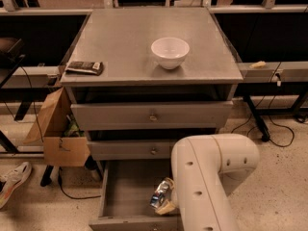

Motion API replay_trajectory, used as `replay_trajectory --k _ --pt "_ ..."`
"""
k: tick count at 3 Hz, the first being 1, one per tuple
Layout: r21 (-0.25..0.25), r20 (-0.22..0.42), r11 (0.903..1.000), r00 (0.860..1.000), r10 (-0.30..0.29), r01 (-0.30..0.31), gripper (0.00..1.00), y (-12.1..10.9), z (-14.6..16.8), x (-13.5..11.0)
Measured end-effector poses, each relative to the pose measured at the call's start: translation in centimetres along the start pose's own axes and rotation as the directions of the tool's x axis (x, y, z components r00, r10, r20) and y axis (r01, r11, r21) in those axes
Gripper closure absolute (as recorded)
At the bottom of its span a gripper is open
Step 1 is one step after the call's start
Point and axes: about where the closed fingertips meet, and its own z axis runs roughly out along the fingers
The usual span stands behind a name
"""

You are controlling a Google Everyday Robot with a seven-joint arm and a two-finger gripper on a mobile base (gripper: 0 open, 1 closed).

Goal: Pick redbull can from bottom drawer and place on counter

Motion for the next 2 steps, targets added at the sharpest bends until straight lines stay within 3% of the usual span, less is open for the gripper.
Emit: replay_trajectory --k 2 --pt "-0.007 0.043 0.9973 0.996 -0.073 0.074 1.00 -1.1 -6.5 -1.7"
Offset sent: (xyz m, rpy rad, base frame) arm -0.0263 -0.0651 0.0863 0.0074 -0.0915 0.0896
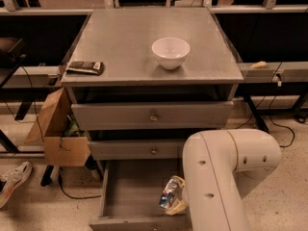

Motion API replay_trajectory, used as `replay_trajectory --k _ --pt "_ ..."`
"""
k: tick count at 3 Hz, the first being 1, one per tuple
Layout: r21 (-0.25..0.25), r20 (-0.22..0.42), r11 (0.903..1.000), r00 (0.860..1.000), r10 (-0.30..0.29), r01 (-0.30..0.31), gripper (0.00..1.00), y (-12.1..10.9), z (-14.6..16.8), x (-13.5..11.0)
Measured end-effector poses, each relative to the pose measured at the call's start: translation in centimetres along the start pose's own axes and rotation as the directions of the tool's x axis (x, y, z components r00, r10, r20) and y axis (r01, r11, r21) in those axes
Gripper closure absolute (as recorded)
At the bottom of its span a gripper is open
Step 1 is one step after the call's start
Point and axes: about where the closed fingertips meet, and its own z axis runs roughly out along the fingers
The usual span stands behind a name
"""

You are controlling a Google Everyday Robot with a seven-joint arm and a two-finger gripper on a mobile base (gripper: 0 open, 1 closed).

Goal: Pick redbull can from bottom drawer and place on counter

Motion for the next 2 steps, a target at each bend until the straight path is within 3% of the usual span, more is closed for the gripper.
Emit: replay_trajectory --k 2 --pt "-0.019 0.045 0.9995 0.999 -0.025 0.026 1.00 -0.19 -1.56 -0.77"
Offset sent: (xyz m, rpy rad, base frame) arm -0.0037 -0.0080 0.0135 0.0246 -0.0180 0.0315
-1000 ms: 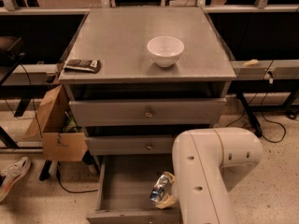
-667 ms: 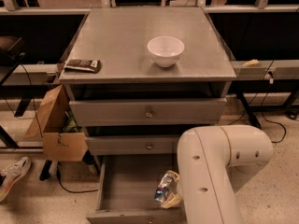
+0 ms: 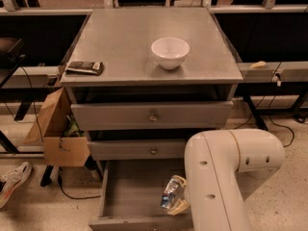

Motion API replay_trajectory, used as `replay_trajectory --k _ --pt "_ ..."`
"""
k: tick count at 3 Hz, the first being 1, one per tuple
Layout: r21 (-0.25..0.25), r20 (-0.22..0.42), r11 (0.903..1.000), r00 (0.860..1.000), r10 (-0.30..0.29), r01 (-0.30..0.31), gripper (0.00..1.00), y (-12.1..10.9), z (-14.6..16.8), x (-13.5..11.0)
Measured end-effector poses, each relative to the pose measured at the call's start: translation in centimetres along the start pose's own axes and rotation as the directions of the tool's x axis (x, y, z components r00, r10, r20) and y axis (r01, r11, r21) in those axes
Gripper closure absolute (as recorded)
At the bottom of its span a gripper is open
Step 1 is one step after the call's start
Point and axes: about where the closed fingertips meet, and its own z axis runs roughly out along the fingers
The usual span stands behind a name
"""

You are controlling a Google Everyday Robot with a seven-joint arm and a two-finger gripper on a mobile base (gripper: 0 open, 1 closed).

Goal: Pick redbull can from bottom drawer and place on counter

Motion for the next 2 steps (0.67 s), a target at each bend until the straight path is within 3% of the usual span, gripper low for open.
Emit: replay_trajectory --k 1,2 --pt "-0.011 0.019 0.9999 1.000 -0.004 0.004 1.00 -0.5 0.7 -0.5" --pt "0.054 0.033 0.9982 0.999 -0.027 0.025 1.00 -1.5 -1.1 -3.4"
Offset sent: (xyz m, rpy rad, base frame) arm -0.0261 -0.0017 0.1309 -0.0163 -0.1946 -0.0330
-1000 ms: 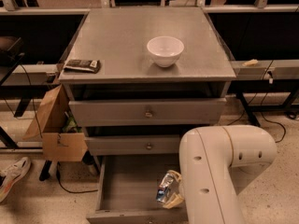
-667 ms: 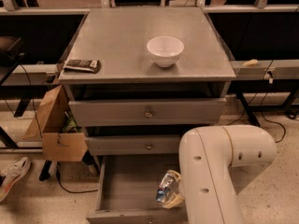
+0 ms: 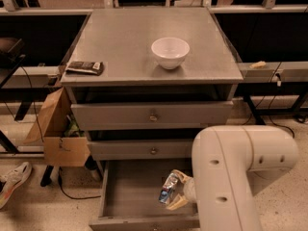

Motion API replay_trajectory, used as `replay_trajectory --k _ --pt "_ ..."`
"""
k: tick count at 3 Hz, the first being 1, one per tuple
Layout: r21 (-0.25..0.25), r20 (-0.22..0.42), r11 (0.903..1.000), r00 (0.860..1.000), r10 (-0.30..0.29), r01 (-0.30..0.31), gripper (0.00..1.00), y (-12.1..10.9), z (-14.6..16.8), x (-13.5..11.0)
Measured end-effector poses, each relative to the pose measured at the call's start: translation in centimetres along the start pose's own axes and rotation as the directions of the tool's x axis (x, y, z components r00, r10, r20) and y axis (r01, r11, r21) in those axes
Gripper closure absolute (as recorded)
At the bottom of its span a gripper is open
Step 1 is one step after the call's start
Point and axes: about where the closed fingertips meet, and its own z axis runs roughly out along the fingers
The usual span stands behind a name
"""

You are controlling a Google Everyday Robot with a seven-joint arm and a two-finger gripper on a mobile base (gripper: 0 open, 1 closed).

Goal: Pick redbull can from bottom drawer and place on counter

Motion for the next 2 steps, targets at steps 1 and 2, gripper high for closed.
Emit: replay_trajectory --k 1,2 --pt "0.089 -0.009 0.9936 0.998 -0.069 0.069 1.00 -0.6 -3.6 -5.4" --pt "0.181 -0.042 0.9746 0.991 -0.126 0.131 1.00 -0.5 -7.7 -10.3"
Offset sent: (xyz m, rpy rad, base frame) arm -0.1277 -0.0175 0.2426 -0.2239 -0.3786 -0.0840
